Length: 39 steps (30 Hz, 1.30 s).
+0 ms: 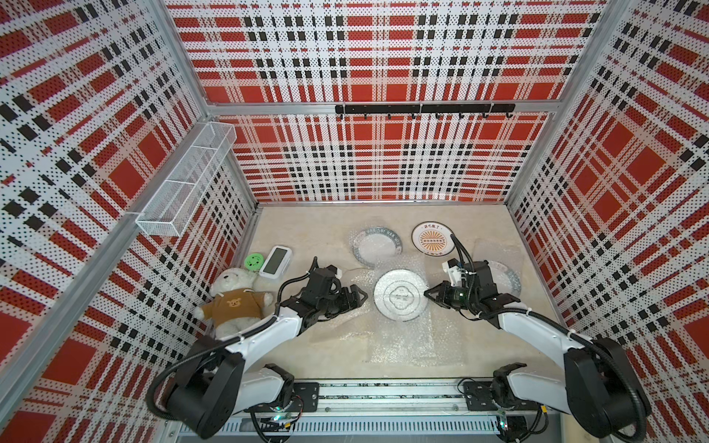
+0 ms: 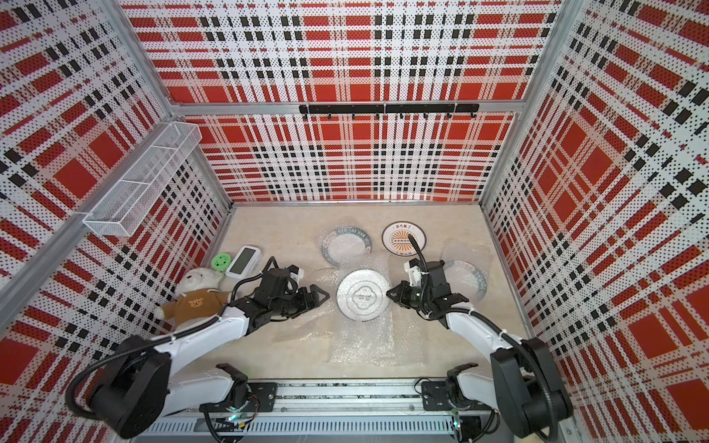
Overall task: Unpack dinner plates from bubble wrap
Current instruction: Pick up the bubble wrap from the bubble wrap, then unwrap the bubble wrap.
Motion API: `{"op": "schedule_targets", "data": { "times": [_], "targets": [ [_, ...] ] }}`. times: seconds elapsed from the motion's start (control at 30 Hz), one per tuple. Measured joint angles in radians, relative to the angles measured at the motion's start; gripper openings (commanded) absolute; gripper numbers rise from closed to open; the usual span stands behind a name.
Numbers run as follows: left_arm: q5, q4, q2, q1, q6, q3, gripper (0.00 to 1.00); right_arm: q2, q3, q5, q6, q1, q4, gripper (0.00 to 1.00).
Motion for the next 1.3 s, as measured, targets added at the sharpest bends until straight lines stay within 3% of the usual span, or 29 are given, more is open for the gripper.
{"op": "schedule_targets", "data": {
  "times": [0.17, 0.37, 0.77, 1.3],
  "targets": [
    [0.049, -0.079, -0.169, 0.005, 0.039, 0.155, 0.99, -0.069, 0.069, -0.029, 0.02, -0.004, -0.026, 0.0],
    [0.179, -0.069, -0.127, 0.042, 0.037, 0.183, 1.0, -0.091, 0.1, -0.068, 0.042, -0.004, -0.032, 0.0],
    [0.329, -0.035, 0.06, 0.043, 0.026, 0.178, 0.53, -0.114, 0.098, -0.1, 0.073, -0.004, -0.049, 0.0],
    [0.38, 0.136, 0.142, 0.041, -0.064, 0.178, 0.15, -0.091, 0.078, -0.107, 0.08, -0.006, -0.027, 0.0]
  ]
}}
